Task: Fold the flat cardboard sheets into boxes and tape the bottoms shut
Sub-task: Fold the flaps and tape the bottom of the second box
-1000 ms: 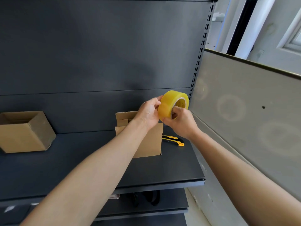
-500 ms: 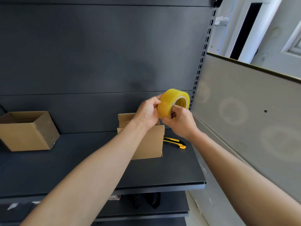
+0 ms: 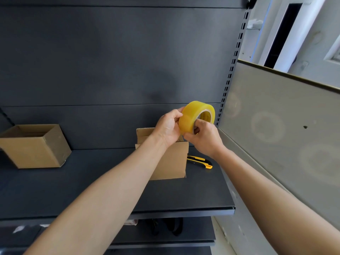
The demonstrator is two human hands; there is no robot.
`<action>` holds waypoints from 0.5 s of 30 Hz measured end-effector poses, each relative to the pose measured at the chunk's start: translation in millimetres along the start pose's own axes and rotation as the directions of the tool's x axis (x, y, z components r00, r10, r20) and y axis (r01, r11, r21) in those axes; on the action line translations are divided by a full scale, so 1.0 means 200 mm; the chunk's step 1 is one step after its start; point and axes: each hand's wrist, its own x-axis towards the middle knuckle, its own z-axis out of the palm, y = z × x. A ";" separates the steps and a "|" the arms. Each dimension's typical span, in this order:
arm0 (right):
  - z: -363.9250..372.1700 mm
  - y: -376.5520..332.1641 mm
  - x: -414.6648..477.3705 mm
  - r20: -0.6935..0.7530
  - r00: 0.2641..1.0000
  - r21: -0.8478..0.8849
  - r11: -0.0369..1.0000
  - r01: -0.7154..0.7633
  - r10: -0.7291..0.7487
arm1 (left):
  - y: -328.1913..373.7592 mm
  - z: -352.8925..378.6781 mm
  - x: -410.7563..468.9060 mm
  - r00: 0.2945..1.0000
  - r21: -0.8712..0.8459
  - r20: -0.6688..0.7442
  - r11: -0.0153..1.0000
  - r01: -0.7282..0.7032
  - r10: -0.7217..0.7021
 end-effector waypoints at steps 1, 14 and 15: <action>0.00 0.00 0.00 0.006 1.000 -0.003 1.000 0.003 -0.003 | 0.00 0.00 0.00 1.000 -0.004 0.002 1.000 0.004 -0.004; -0.04 -0.02 0.07 0.051 0.993 0.138 0.984 -0.114 0.108 | -0.01 -0.02 -0.03 0.942 0.458 0.005 0.837 -0.301 0.336; -0.05 -0.02 0.08 0.060 0.990 0.174 0.975 -0.137 0.128 | -0.02 -0.03 -0.03 0.914 0.546 0.032 0.759 -0.355 0.405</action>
